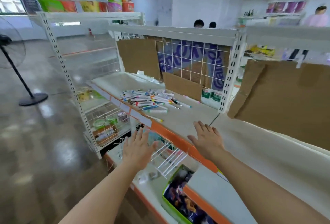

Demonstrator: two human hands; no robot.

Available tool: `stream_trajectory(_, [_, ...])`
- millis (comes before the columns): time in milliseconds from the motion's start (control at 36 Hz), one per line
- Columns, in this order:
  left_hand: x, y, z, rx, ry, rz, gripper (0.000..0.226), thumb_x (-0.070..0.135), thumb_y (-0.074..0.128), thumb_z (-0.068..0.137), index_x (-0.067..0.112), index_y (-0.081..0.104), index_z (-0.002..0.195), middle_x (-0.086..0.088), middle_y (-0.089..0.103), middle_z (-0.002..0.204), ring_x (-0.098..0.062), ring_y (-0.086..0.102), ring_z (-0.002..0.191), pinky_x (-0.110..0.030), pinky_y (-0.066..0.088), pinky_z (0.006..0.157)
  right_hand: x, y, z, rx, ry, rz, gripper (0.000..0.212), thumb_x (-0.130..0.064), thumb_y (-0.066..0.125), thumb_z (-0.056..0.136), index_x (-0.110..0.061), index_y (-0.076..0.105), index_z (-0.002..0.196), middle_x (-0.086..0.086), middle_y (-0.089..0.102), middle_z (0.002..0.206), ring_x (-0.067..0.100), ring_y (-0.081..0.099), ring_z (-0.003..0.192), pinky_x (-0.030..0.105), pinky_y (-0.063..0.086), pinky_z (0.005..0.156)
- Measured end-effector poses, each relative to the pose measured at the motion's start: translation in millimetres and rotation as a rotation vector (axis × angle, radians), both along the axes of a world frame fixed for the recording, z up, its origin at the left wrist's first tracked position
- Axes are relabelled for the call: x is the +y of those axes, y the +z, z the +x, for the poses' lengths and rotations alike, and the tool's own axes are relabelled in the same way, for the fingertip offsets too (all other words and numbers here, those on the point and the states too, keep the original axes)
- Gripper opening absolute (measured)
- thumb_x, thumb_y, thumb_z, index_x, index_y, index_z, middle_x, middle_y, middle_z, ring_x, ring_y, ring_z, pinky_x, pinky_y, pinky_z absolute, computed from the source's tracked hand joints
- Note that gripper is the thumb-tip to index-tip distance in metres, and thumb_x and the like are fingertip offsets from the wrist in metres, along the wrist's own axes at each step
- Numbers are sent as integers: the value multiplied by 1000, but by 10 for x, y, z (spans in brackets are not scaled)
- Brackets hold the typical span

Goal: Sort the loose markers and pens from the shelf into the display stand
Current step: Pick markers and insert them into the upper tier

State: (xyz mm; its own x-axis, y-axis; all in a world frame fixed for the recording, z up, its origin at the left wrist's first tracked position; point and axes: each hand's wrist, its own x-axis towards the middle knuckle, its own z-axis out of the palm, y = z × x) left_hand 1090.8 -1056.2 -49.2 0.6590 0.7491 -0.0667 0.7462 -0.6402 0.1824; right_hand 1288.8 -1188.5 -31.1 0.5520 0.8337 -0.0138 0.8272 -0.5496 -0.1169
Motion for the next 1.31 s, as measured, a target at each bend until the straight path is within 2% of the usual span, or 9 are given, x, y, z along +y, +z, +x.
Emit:
stream_trajectory(417, [1114,-138,68,2,30,-29,68,59,15,96,22,4,153,-2,2,160,-21,-3,147,-45,1,118,1296,-120,99,13,55,-49,62,-48,28,100,-22,7,152,-1,16,158,21,23,141,39,15,115])
stream_trajectory(667, [1589,-249,469,69,65,-19,68,60,14,96,22,3,152,-2,-1,160,-20,-1,147,-44,-1,118,1993,-233,414,44,237,-148,67,-46,41,97,-18,12,150,3,24,155,24,26,138,38,23,112])
stream_trajectory(806, [1793,-297,593,70,81,-40,69,61,14,95,23,4,152,-1,0,160,-21,-1,147,-44,-2,118,2223,-305,506,91,317,-201,75,-47,48,93,-18,10,151,4,16,157,24,17,142,39,21,114])
stream_trajectory(889, [1881,-309,648,64,86,-56,70,62,14,95,24,2,153,-1,-2,160,-21,-1,147,-44,-2,117,2327,-345,538,73,319,-208,78,-50,51,90,-18,13,150,5,21,155,26,20,140,39,23,110])
stream_trajectory(1000, [1997,-301,736,44,72,-87,70,61,15,95,23,5,152,-1,-2,160,-21,-2,147,-44,0,117,2443,-341,567,9,308,-164,64,-46,53,91,-20,28,145,5,36,146,26,30,133,38,24,105])
stream_trajectory(1083, [2058,-275,801,38,33,-97,68,60,16,96,24,2,152,0,-2,160,-20,-3,147,-44,0,118,2486,-348,564,11,299,-171,40,-39,51,94,-18,43,126,5,47,131,25,37,123,35,27,98])
stream_trajectory(1139, [2085,-262,845,21,13,-96,68,59,17,96,25,0,152,1,-2,160,-20,-2,147,-43,2,117,2501,-349,548,4,290,-208,34,-38,48,96,-16,45,121,7,48,127,26,38,120,35,28,96])
stream_trajectory(1222, [2127,-239,928,-5,-18,-87,64,56,20,98,25,3,152,0,-1,160,-21,-1,147,-43,4,117,2528,-355,538,-4,267,-229,35,-35,47,96,-13,44,123,9,48,128,27,39,121,36,29,96])
stream_trajectory(1306, [2138,-225,1015,51,-106,14,59,45,23,101,20,6,152,-3,6,160,-23,4,146,-44,9,117,2527,-381,513,-25,253,-224,31,-26,45,96,-12,44,124,11,50,129,28,41,121,37,31,96])
